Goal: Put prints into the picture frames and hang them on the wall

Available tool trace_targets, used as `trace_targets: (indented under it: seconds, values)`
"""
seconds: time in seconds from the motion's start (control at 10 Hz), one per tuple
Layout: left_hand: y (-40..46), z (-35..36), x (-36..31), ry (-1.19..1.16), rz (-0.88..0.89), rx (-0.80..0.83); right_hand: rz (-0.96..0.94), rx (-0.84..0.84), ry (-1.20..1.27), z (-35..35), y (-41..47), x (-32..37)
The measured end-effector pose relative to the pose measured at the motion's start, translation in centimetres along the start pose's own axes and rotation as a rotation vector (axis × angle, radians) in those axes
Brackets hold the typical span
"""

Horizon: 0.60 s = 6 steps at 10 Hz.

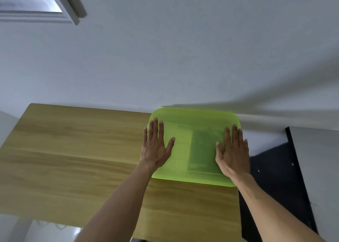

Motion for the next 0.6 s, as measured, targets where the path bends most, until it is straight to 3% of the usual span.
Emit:
trace_targets:
  seconds: [0.2,0.5,0.6]
  values:
    - [0.0,-0.3,-0.1,0.018,-0.010,0.030,-0.002,0.029,0.006,-0.2,0.1,-0.1]
    - [0.5,-2.4,0.2,-0.057,0.032,0.175,0.023,0.228,0.079,-3.4,-0.2,0.7]
    - [-2.5,-3.8,1.7,-0.294,0.038,-0.037,0.015,0.031,0.190,-5.1,-2.2,2.7]
Point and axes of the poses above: each hand's wrist, its own y-axis towards the middle knuckle, its own z-axis out of the palm, x = y × z, the point moved 1 cm from there along y, towards the middle knuckle, and after that the axes turned 15 degrees about -z, right-handed, at the moved point
